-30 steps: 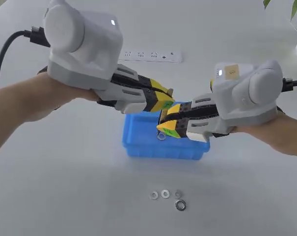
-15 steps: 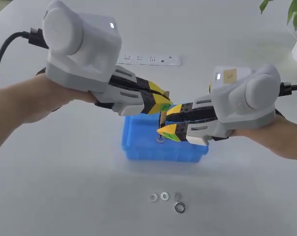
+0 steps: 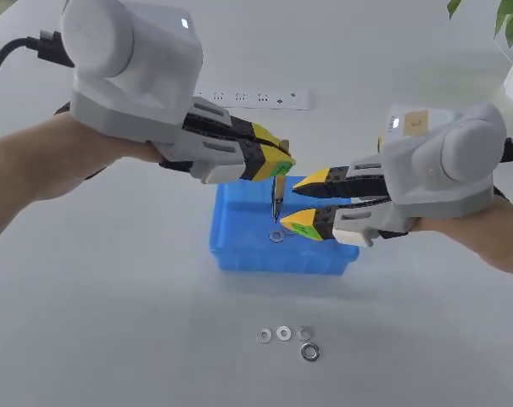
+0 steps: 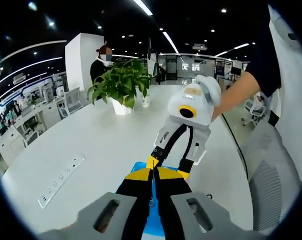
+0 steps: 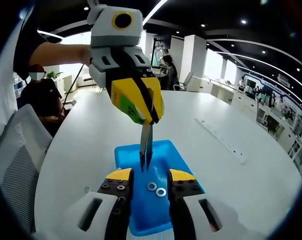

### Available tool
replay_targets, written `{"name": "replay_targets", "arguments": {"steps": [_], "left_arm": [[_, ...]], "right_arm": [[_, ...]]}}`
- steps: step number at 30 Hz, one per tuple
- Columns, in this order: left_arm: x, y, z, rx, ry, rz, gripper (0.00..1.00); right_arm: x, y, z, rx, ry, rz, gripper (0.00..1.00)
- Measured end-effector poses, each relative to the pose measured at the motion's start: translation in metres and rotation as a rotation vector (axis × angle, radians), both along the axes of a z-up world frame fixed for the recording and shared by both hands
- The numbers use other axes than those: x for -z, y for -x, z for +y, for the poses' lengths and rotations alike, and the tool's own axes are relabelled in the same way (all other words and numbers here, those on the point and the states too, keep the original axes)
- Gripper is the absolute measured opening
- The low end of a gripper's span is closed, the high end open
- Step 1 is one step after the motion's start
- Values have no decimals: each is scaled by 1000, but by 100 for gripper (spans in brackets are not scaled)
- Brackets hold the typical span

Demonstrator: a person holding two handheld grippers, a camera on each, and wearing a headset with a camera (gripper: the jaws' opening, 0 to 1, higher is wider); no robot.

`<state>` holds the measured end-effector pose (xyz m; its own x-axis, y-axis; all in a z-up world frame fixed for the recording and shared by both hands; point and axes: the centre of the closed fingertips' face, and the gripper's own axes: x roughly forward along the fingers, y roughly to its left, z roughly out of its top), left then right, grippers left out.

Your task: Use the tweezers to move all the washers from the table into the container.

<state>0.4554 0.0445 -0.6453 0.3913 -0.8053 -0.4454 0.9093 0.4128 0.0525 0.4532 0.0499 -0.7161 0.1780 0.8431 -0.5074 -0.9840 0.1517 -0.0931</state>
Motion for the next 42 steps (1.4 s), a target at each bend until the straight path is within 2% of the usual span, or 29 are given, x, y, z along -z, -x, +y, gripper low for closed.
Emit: {"name": "replay_targets", "arguments": {"steps": [6,11,16,19,21,32,38,42], "left_arm": [[-2,5,7,-12,-10,-1,6],[-10,11,10,-40,24,0,6],[-9,21,11,-58,51,18,6],[-8,28,10,-61,56,25,6],[-8,35,8,-66,74,51,6],[3,61,7,-61,47,69,6],[12,75,5,-62,48,100,6],[17,81,5,-70,55,121,6]], "right_arm": [[-7,4,-13,42,-21,3,33],[-15,18,-26,70,-45,16,42],[-20,32,-37,100,-69,26,49],[-21,39,-45,114,-72,29,47],[-22,43,-50,129,-81,32,47],[-25,56,-88,221,-101,39,45],[-23,64,-110,268,-101,48,45],[-22,72,-116,269,-95,53,46]]}}
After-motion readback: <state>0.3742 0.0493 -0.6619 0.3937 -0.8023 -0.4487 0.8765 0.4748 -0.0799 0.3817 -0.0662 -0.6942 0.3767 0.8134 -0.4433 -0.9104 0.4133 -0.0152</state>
